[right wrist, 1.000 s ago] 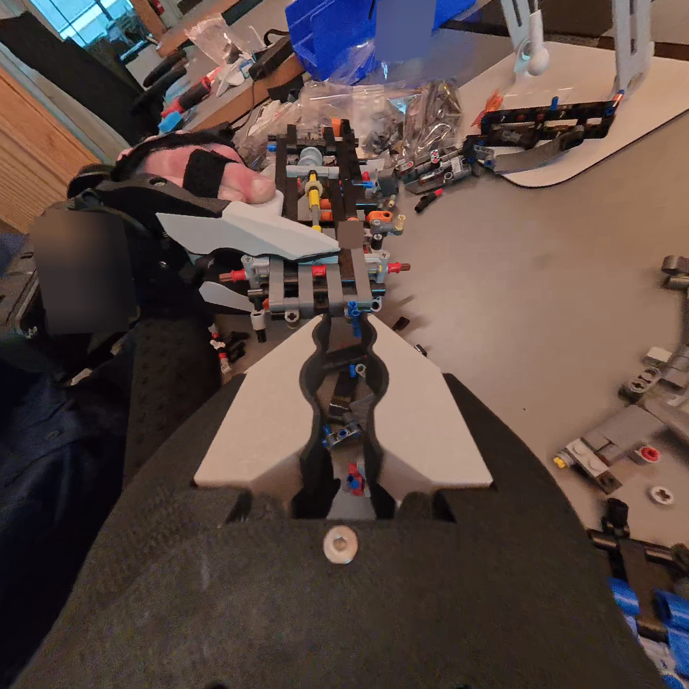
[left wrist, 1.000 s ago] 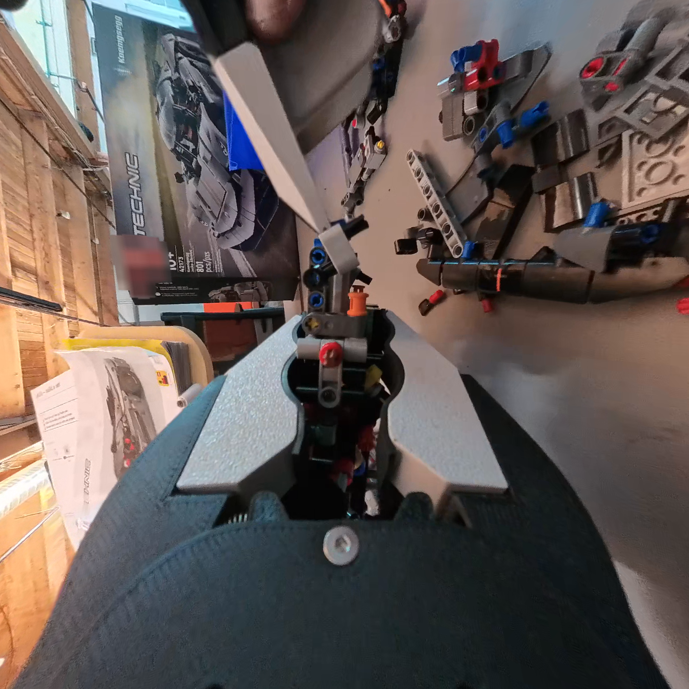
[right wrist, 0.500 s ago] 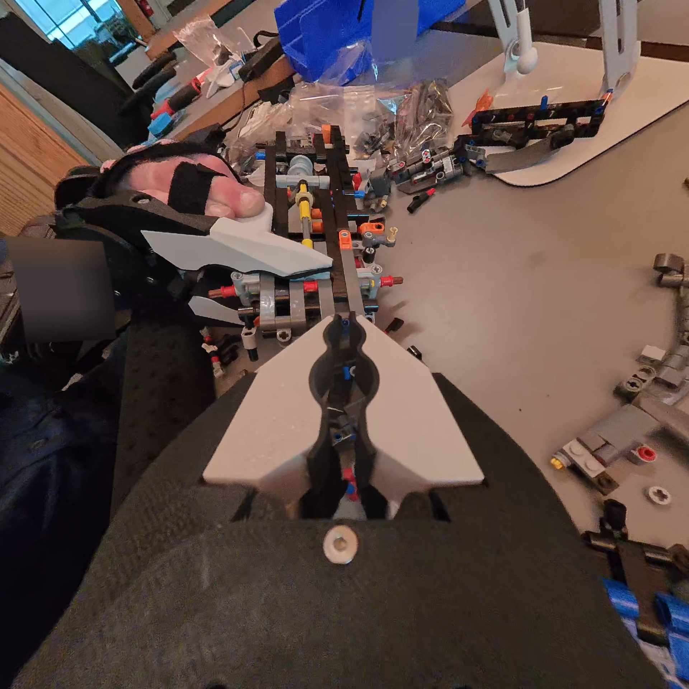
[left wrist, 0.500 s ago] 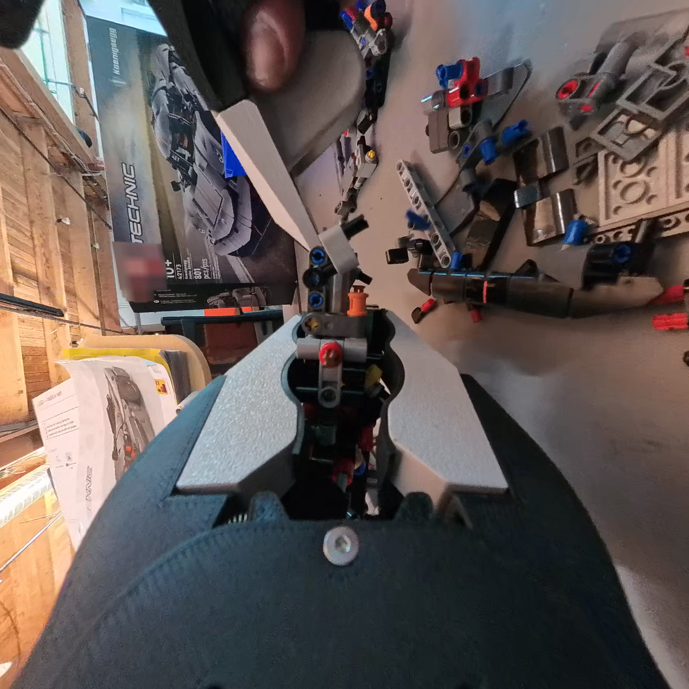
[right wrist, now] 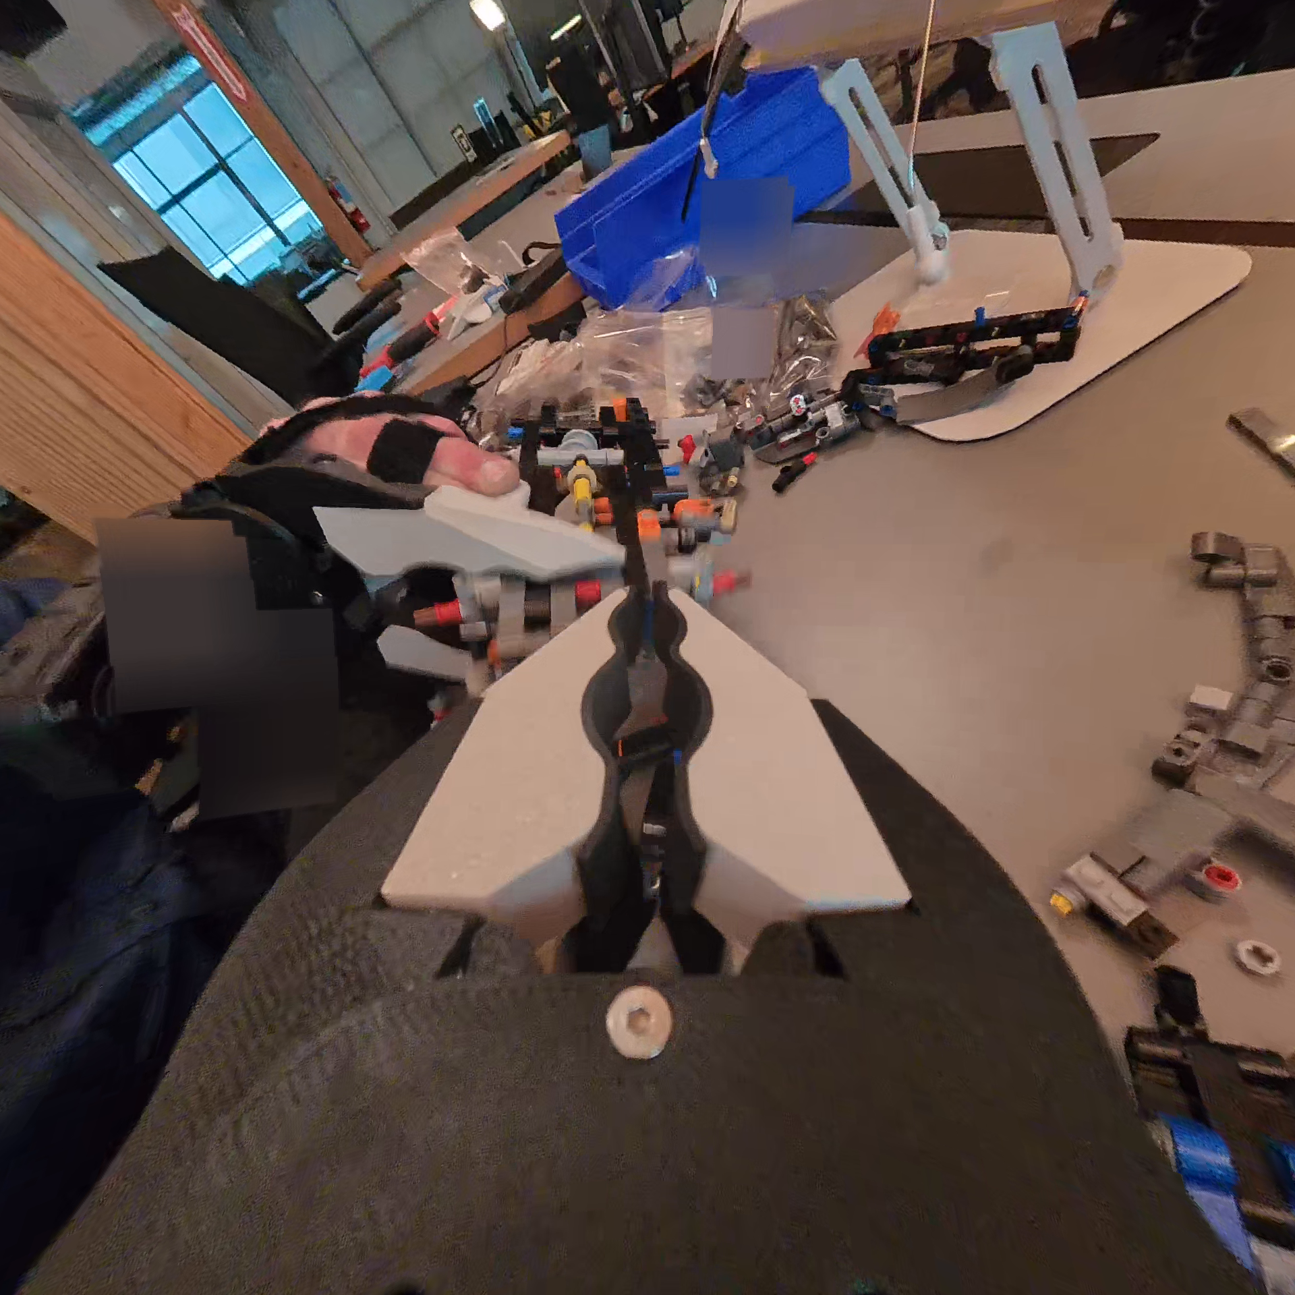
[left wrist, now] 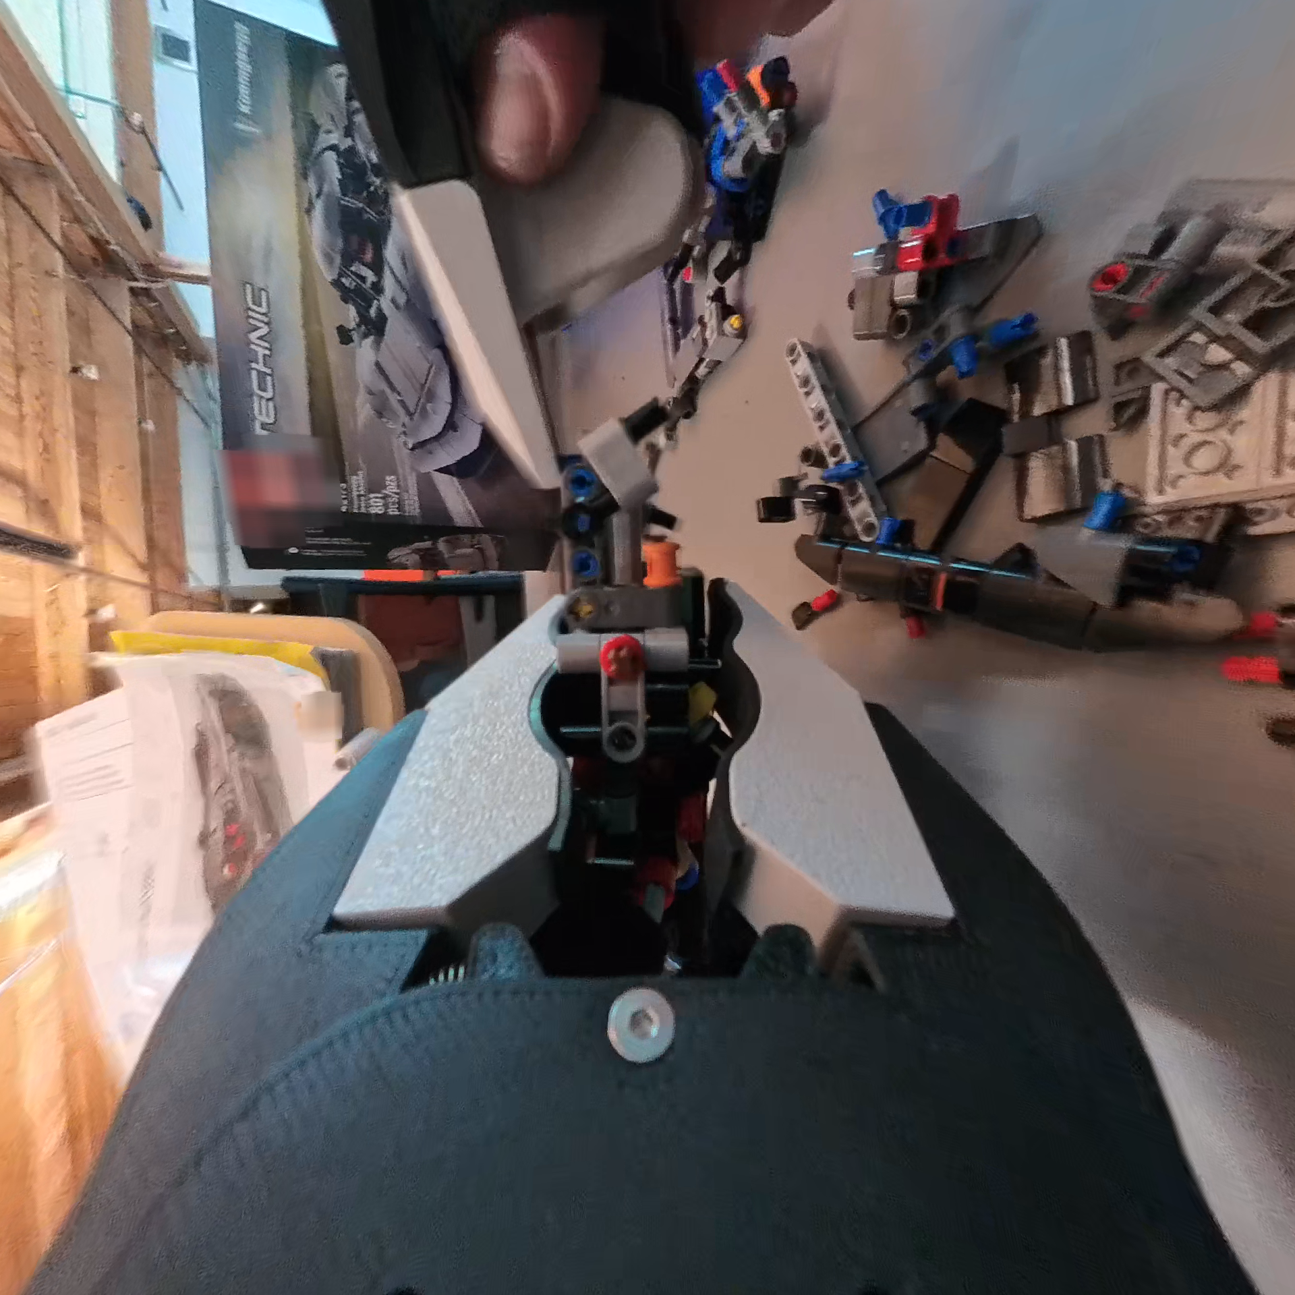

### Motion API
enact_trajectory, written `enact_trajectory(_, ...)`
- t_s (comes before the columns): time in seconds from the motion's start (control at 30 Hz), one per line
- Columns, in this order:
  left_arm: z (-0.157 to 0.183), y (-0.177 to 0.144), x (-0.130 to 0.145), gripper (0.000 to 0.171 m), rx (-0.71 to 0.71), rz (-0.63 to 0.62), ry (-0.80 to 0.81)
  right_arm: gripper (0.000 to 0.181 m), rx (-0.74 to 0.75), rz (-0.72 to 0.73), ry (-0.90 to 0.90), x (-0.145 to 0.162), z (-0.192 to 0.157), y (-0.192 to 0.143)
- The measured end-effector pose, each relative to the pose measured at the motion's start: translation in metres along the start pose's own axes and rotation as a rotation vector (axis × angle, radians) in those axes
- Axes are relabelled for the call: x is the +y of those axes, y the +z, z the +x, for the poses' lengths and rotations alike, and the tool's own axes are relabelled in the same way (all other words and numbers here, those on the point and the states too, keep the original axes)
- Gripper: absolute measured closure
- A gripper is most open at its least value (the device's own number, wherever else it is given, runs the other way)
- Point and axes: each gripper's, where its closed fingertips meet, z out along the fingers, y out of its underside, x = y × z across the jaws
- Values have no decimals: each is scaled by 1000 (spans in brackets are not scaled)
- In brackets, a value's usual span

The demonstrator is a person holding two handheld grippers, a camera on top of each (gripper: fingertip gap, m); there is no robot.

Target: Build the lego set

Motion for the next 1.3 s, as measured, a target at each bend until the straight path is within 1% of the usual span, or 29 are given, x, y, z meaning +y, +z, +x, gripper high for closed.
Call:
enact_trajectory(0.03,29,1,-3,139,131,22,73,181,-14,136,23,-26,0,-14)
enact_trajectory(0.07,58,3,-6,138,193,19,146,181,15,186,10,-38,6,-27)
enact_trajectory(0.1,56,4,-12,139,141,18,174,181,51,132,-30,-31,9,-26)
enact_trajectory(0.13,41,3,-18,139,99,41,121,181,57,27,-52,-11,8,-16)
enact_trajectory(0.17,25,2,-16,139,77,59,44,180,38,-68,-40,9,8,-6)
enact_trajectory(0.2,16,3,-7,139,63,39,27,181,27,-111,-29,18,8,-3)
enact_trajectory(0.23,16,5,1,139,64,22,34,180,30,-129,-48,18,8,-4)
enact_trajectory(0.27,21,5,3,139,78,30,50,180,34,-138,-68,17,9,-6)
enact_trajectory(0.33,24,4,4,139,55,40,96,179,26,-144,-54,18,12,-10)
enact_trajectory(0.4,19,3,3,138,36,54,85,180,46,-197,-94,26,11,-14)
enact_trajectory(0.43,16,3,3,138,35,60,66,179,66,-228,-96,32,15,-14)
enact_trajectory(0.47,15,4,5,138,28,56,63,180,56,-258,-80,39,15,-14)
enact_trajectory(0.5,14,5,6,137,21,55,73,174,33,-289,-66,45,12,-12)
enact_trajectory(0.6,14,4,3,135,9,67,92,160,37,-372,-84,59,13,-8)
enact_trajectory(0.7,10,3,2,132,-10,74,84,159,66,-382,-196,57,10,-9)
enact_trajectory(0.73,7,3,3,132,-19,76,76,173,89,-384,-231,57,12,-10)
enact_trajectory(0.77,6,3,4,132,-23,74,70,181,101,-379,-255,55,12,-11)
enact_trajectory(0.83,8,4,6,133,-2,66,50,181,86,-373,-283,54,9,-11)
enact_trajectory(0.93,11,4,4,133,43,92,-16,181,73,-342,-350,49,1,-8)
enact_trajectory(1.0,9,3,4,133,66,109,-72,170,43,-293,-432,40,-12,-5)
enact_trajectory(1.17,7,0,3,133,118,147,-166,161,68,-252,-646,34,-27,5)
enact_trajectory(1.2,8,1,4,133,126,143,-177,160,86,-251,-687,34,-28,7)
enact_trajectory(1.27,10,1,5,134,145,154,-181,167,117,-280,-765,39,-27,11)
enact_trajectory(1.3,11,1,5,134,157,157,-187,167,142,-288,-806,40,-26,12)
